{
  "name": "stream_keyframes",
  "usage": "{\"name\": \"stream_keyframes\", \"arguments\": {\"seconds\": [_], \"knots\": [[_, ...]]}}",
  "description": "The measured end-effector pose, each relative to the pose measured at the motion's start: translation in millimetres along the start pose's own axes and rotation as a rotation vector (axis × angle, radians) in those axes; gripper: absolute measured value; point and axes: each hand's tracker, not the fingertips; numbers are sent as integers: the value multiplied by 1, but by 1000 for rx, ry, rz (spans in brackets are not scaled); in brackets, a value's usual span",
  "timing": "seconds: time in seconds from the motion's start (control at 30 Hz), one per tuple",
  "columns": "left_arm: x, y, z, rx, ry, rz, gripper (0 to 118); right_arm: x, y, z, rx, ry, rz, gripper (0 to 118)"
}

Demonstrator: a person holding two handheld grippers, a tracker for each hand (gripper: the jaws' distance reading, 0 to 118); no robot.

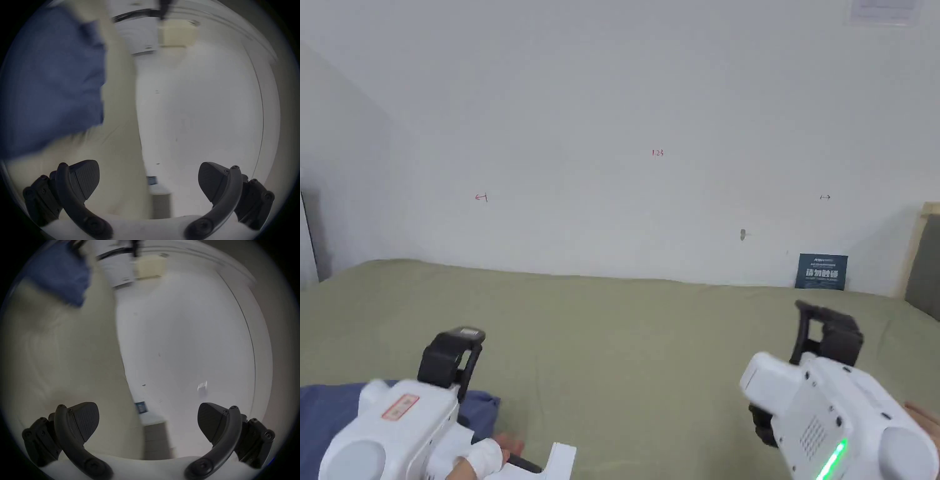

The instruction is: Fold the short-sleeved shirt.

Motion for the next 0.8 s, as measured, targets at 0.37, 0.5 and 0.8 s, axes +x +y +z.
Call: {"name": "stream_keyframes", "arguments": {"seconds": [0.37,0.5,0.8], "knots": [[90,-56,19,155,46,-1202,118,48,-63,12,-72,-85,-1187,117],[84,-58,12,119,97,-1155,118,45,-62,13,-89,-54,-1199,117],[86,-44,12,83,159,-1117,118,51,-50,12,-81,-30,-1130,118]]}}
